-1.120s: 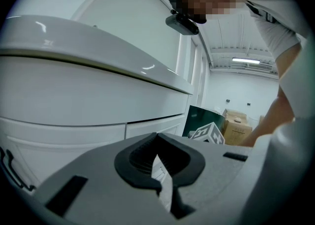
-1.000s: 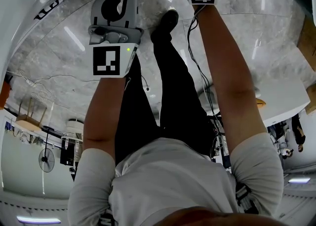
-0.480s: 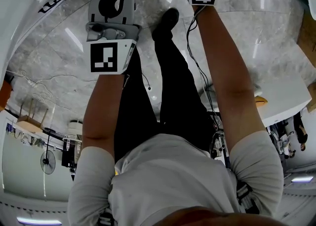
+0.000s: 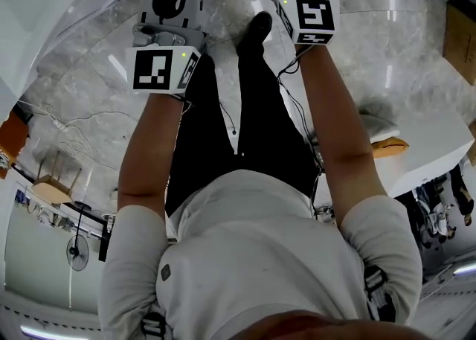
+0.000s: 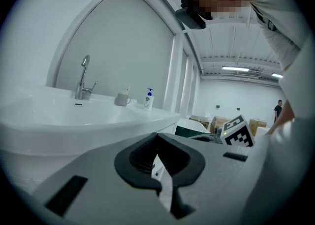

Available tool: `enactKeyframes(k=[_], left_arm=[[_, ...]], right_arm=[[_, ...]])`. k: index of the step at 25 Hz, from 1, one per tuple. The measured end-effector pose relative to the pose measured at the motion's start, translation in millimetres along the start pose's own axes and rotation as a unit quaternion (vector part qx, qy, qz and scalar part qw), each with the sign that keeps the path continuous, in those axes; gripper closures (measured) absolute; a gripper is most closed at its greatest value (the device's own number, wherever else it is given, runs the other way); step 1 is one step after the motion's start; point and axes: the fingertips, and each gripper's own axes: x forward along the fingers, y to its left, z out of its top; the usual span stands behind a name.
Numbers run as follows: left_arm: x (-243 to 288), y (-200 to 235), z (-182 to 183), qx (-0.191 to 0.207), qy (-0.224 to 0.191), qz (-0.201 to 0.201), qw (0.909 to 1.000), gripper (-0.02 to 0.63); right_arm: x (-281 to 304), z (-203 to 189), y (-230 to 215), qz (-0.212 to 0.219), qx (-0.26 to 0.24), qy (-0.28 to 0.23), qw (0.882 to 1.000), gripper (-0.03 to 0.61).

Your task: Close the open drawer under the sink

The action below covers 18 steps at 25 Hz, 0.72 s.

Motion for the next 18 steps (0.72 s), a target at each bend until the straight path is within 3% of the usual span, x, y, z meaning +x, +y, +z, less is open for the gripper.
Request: enactKeyframes(k=[6,12,18], left_arm=[[-64,-19,64,0.012,0.0,-0.026,0.9996,0.604],[-127,-38,150,0.024,-0.03,-0.045,0.9982,0.604],[-185,-61,205,0.036,-0.032,-0.058,0.9972,0.604]], right_arm=[[-81,89,41,0.008,-0.007,-0.029,1.0,0.43],[-147,193,82,0.032,-0.021,-0.078,0.996,0.491],[-203,259,133,0.059,-0.038,-0.103,0.992,0.52]])
